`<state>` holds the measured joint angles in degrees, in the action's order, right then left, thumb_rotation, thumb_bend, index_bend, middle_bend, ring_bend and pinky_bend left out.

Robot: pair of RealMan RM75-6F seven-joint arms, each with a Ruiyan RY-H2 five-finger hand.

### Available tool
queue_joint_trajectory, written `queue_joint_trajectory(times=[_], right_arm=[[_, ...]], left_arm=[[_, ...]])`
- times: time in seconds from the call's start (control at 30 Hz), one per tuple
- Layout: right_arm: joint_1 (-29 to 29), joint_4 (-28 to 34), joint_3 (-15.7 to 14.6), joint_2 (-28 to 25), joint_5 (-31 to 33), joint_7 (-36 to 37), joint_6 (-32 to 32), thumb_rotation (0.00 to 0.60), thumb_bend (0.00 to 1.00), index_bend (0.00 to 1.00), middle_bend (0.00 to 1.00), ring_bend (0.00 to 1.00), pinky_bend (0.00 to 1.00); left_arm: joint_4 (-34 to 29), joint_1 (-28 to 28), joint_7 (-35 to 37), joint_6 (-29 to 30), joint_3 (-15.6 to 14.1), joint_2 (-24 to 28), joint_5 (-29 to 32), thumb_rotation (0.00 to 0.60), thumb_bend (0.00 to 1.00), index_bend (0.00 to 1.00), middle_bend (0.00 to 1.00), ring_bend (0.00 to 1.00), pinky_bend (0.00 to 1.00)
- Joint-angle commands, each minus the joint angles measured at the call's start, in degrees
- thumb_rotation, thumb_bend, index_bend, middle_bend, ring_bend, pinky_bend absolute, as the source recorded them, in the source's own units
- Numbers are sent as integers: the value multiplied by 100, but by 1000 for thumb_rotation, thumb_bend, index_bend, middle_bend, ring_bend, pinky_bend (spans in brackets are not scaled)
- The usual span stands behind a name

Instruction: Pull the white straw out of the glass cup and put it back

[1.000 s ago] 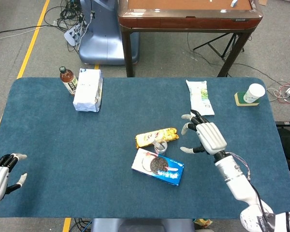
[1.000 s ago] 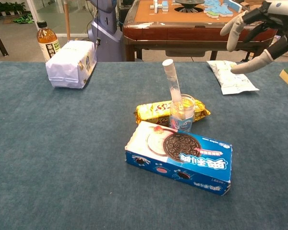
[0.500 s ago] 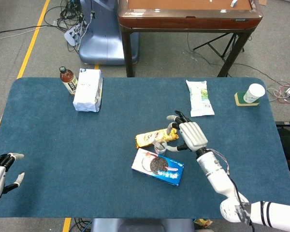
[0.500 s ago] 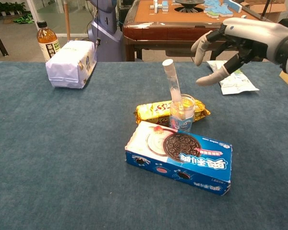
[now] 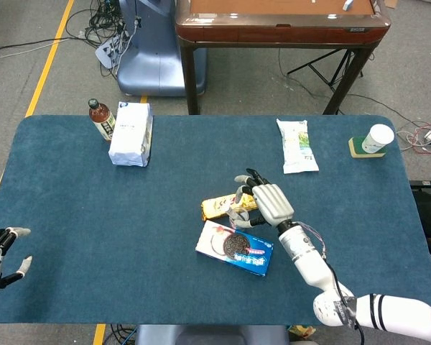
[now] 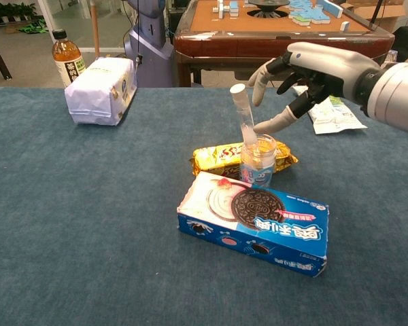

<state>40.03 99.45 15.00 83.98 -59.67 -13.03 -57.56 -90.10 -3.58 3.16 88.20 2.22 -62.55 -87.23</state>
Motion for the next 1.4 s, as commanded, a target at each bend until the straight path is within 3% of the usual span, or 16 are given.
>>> queue_joint_trajectory(times=[0.03,0.2,0.63,0.87,1.4], right_arm=[[16,-44,-25,45,-16,17,-10,600,26,504,206,50,186],[60,-142,-22,139,24,32,-22,600,37,505,206,50,186],[189,-320,-29,385,112,9,-8,600,195,518,206,50,186],[195,-359,-53,455,85,4,-72,600,328,521,206,50,186],[178,-441,-76,512,36,136,-81,600,382,551,213,50,186]], left_arm=[[2,6,10,8,0,5,-5,600,340,297,314,243,399],[3,15,35,23,4,12,-8,600,339,297,314,243,398],[-3,48,102,81,1,34,-43,600,340,297,314,243,399],[4,60,136,98,2,47,-55,600,340,297,314,243,399],[-4,66,128,97,4,48,-61,600,339,297,314,243,399]])
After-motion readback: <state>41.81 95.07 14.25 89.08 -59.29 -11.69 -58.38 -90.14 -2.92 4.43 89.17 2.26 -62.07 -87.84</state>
